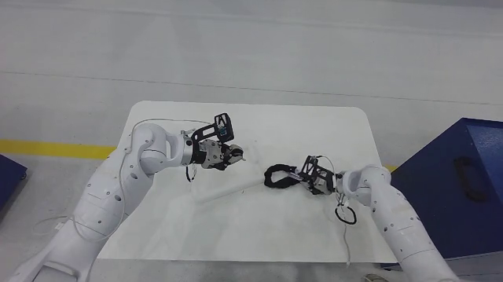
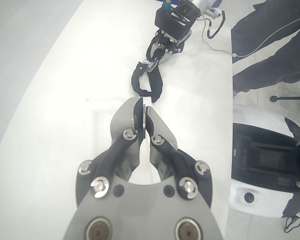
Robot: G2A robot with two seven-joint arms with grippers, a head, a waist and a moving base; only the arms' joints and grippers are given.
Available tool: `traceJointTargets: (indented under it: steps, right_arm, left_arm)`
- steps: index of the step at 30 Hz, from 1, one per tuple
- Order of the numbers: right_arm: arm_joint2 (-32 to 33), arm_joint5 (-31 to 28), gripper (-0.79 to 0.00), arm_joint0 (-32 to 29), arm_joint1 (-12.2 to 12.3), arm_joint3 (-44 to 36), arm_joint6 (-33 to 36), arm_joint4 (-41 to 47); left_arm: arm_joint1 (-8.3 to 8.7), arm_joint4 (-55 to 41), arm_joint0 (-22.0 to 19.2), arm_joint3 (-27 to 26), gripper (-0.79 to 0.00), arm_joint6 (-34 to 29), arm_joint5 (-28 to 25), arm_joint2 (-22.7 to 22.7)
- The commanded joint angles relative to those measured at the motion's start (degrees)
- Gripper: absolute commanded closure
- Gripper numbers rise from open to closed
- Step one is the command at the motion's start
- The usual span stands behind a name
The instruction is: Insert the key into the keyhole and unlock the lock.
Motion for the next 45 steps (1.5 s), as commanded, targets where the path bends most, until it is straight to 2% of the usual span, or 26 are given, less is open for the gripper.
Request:
traceJointTargets:
  steps: [1,6,14,21,24,31,33,34,38,45]
  right_arm:
    - [0.8,-3.5,0.000,1.0,0.0,3.0,0.7,5.4]
    - [-2.1,-3.5,0.000,2.2,0.2,7.9,5.9,25.5]
    - [-5.9,-3.5,0.000,2.4,3.5,8.0,27.4,64.1]
    - [-10.1,-3.5,0.000,2.7,7.1,5.7,27.4,67.5]
    - [-10.0,-3.5,0.000,5.1,8.6,8.1,26.7,59.1]
    - [-10.3,-1.2,0.000,5.8,8.8,6.8,17.3,43.0]
    - [-10.3,0.2,-0.317,5.0,9.0,4.6,14.4,37.8]
    - [-10.2,1.0,-0.785,4.7,9.1,3.4,13.2,35.4]
    - [-7.7,9.3,-0.785,2.1,10.5,-3.8,6.8,23.2]
    - [-1.1,19.2,-0.785,-9.1,13.7,-22.6,-1.8,6.8]
  left_arm:
    - [0.00,0.0,0.0,0.0,0.000,0.0,0.0,0.0]
    - [0.00,0.0,0.0,0.0,0.000,0.0,0.0,0.0]
    - [0.00,0.0,0.0,0.0,0.000,0.0,0.0,0.0]
    - [0.00,0.0,0.0,0.0,0.000,0.0,0.0,0.0]
    - [0.00,0.0,0.0,0.0,0.000,0.0,0.0,0.0]
    - [0.00,0.0,0.0,0.0,0.000,0.0,0.0,0.0]
    - [0.00,0.0,0.0,0.0,0.000,0.0,0.0,0.0]
    - [0.00,0.0,0.0,0.0,0.000,0.0,0.0,0.0]
    - [0.00,0.0,0.0,0.0,0.000,0.0,0.0,0.0]
    - [0.00,0.0,0.0,0.0,0.000,0.0,0.0,0.0]
